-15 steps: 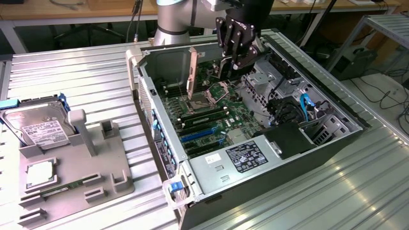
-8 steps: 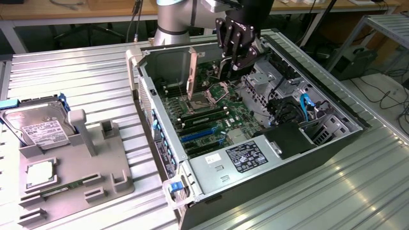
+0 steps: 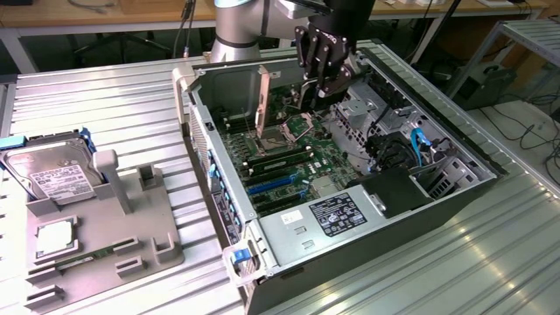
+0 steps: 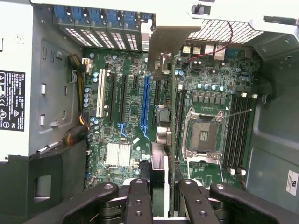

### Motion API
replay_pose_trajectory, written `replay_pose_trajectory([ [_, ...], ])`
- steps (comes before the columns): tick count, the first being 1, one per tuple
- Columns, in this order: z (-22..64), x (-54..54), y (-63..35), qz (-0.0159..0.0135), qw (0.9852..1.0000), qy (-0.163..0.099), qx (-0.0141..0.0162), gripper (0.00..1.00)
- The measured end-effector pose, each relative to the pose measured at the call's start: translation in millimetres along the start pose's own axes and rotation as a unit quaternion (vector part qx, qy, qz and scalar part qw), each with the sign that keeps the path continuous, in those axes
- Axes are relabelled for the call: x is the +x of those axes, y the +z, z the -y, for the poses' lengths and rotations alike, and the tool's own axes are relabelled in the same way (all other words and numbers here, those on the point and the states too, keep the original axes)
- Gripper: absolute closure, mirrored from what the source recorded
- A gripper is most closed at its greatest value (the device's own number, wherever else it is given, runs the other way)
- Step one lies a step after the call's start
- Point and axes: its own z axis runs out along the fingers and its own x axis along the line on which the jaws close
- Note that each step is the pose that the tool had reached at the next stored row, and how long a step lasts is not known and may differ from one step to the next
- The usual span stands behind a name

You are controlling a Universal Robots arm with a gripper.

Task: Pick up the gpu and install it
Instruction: 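Insert the gpu into the slot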

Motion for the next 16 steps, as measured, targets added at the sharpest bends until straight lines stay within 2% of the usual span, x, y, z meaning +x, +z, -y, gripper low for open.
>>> replay_pose_trajectory([
  [16,0.0,0.0,4.6,0.0,1.0,0.0,0.0,0.73],
])
